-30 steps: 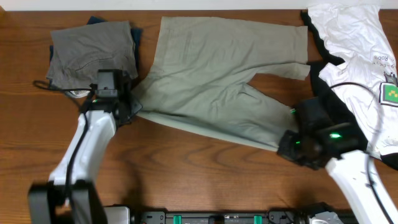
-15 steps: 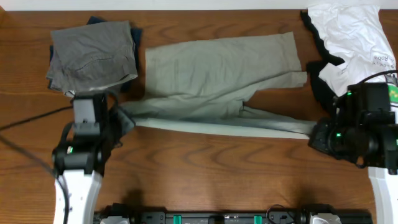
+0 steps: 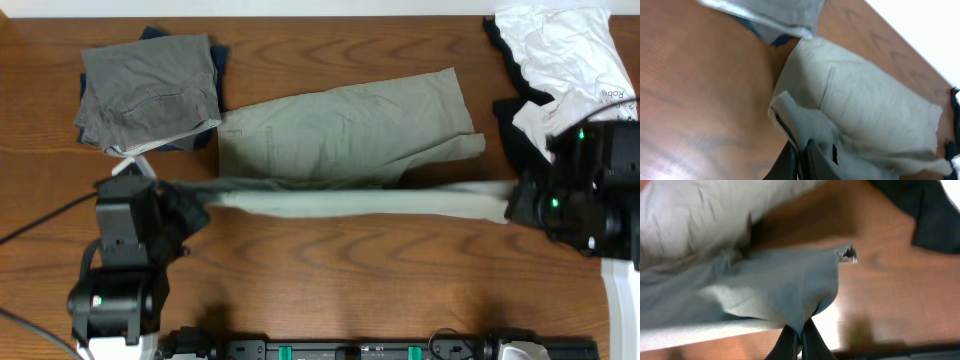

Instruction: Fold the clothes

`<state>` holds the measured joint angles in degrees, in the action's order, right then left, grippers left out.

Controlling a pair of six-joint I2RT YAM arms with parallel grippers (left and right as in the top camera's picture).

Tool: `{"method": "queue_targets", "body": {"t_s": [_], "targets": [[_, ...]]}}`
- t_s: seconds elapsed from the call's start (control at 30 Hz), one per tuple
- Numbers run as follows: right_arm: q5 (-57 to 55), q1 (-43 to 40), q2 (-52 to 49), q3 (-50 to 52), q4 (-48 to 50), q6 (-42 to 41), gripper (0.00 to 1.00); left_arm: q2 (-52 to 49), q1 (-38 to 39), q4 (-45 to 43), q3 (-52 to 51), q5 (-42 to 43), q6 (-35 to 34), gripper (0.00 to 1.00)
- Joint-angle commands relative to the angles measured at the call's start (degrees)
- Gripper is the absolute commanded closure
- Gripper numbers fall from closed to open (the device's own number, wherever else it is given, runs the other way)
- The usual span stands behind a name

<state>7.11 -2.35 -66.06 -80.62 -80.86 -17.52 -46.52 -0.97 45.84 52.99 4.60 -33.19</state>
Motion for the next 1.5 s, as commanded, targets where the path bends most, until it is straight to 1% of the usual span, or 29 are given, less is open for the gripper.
{"method": "queue_targets", "body": {"t_s": [0.0, 0.27, 0.43, 0.9, 1.17, 1.37, 1.47], "targets": [[-6.9, -1.6, -3.8, -1.1, 4.8, 2.4, 0.99, -4.1, -1.0, -4.2, 1.1, -5.7, 0.3, 0.94], [-6.6, -1.6, -14.4, -1.1, 23.5, 5.0, 0.99, -16.6, -0.9, -22.7, 1.1, -5.7, 0.4, 0.94], [-5.9, -1.6, -21.2, -1.1, 33.3, 5.7, 0.99, -24.1, -0.6, -34.3, 1.1, -5.7, 0.4, 0.94], [-5.1, -1.3, -36.3, -1.1, 47.5, 6.5, 0.99, -40.9, 4.4, -57.0, 1.1, -5.7, 0.4, 0.94], [-4.9, -1.3, -43.9, -1.1, 56.2, 6.4, 0.99, -51.0, 5.9, -72.0, 1.1, -5.7, 0.6, 0.94], [-4.9, -1.3, -48.2, -1.1, 61.7, 4.9, 0.99, -57.9, 5.9, -78.7, 1.1, -5.8, 0.8, 0.94], [-4.9, -1.3, -49.7, -1.1, 63.2, 4.2, 0.99, -60.6, 6.2, -81.5, 1.2, -8.1, 1.7, 0.94]]}}
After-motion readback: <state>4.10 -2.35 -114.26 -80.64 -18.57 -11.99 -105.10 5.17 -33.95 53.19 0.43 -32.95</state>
